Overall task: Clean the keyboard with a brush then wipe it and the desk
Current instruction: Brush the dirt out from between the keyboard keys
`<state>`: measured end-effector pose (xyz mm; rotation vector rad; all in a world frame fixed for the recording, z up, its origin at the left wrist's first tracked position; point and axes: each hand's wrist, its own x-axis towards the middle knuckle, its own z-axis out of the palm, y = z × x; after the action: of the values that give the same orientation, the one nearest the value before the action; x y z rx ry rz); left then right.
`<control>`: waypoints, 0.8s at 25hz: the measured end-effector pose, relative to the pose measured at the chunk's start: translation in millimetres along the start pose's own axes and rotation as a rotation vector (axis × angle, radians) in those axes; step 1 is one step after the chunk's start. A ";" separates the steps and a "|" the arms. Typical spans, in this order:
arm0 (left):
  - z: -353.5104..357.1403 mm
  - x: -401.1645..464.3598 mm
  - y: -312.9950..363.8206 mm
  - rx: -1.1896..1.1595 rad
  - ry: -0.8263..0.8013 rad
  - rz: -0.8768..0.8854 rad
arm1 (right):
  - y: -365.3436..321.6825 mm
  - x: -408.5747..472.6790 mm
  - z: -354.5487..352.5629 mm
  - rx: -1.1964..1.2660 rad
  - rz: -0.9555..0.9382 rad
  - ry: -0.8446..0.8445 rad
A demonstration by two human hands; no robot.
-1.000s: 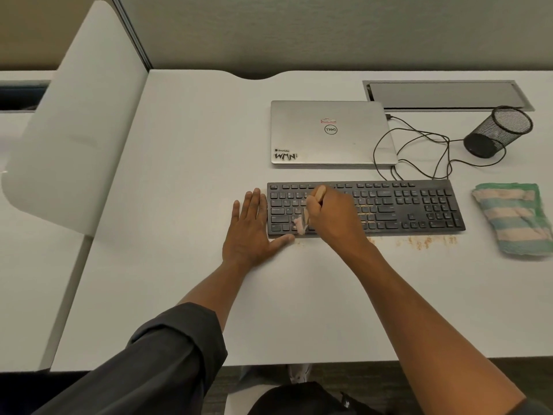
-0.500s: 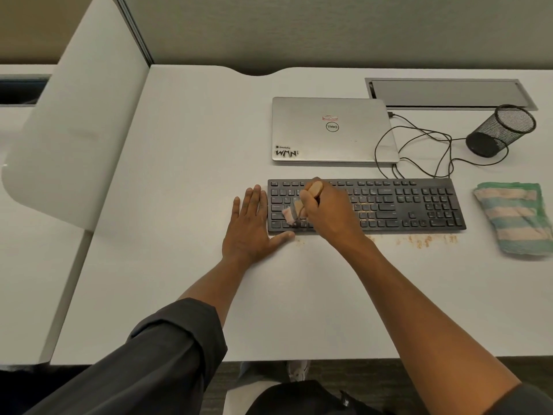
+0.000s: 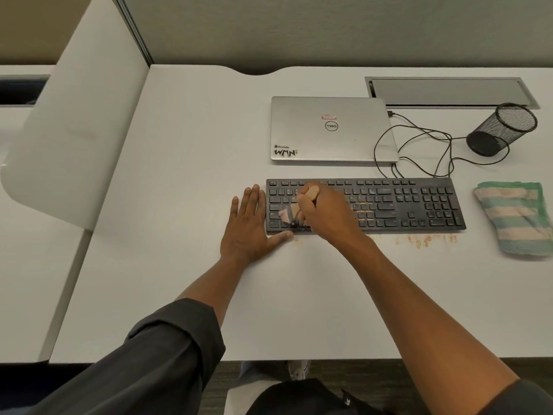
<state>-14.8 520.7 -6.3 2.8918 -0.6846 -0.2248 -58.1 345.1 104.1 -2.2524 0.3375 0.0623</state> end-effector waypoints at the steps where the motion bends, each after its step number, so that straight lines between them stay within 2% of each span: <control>1: -0.3 -0.2 0.4 0.001 0.008 -0.003 | 0.5 0.3 -0.9 -0.014 0.008 -0.023; 7: 0.3 0.4 -0.4 -0.007 -0.001 0.000 | 7.9 7.4 -12.7 0.028 -0.023 0.132; 13: -0.1 1.2 -0.3 -0.020 -0.001 -0.006 | 6.5 9.7 -17.0 -0.147 0.020 0.167; 18: -0.2 0.2 0.6 -0.022 0.005 -0.001 | 3.4 15.8 -22.2 -0.096 -0.018 0.044; 20: -0.2 0.7 -0.2 -0.025 0.006 -0.003 | 5.5 17.8 -25.0 -0.165 -0.023 0.050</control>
<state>-14.1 520.6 -6.2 2.8685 -0.6721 -0.2234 -44.2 318.8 113.4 -2.4240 0.3441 0.0225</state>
